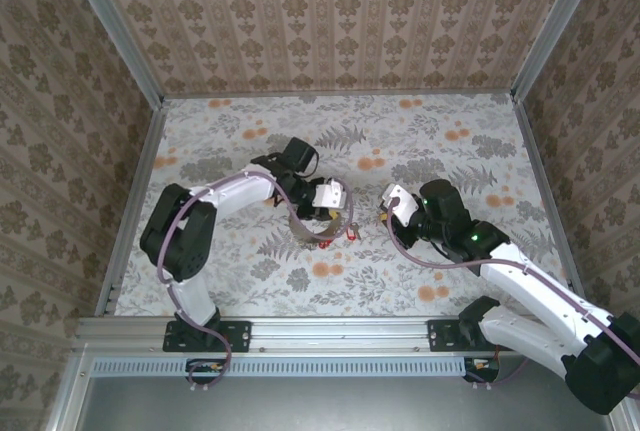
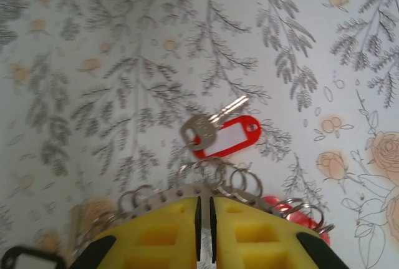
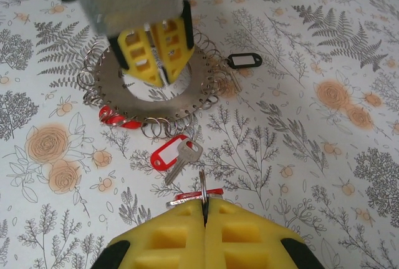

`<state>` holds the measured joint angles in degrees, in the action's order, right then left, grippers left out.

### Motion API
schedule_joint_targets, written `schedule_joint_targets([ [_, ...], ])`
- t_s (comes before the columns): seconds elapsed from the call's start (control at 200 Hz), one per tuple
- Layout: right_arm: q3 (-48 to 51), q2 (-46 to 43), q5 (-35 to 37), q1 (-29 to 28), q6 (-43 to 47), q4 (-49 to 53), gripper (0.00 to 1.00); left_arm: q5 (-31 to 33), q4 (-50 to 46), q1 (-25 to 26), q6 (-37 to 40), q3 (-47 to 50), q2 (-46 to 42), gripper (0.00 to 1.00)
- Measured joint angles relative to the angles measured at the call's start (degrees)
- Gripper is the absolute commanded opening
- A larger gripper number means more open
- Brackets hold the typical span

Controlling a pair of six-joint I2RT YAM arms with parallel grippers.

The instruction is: Put the keys on the keyring

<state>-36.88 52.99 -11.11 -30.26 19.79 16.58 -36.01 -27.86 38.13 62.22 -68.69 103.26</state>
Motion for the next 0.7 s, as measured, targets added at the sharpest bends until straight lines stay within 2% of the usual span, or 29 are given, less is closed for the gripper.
schedule_joint_targets([
  [0.06,0.00,0.02,0.20,0.00,0.31,0.22,0.00,0.28,-1.40,1.16,0.81,-0.28,1.75,0.20],
  [0.3,0.00,0.02,0.83,0.00,1.49,1.66,0.00,3.13,-6.47,2.84,1.18,-2.86,7.61,0.21],
  [0.7,0.00,0.02,1.70,0.00,1.53,1.86,0.00,6.93,-6.62,3.13,0.33,-4.13,8.13,0.30],
])
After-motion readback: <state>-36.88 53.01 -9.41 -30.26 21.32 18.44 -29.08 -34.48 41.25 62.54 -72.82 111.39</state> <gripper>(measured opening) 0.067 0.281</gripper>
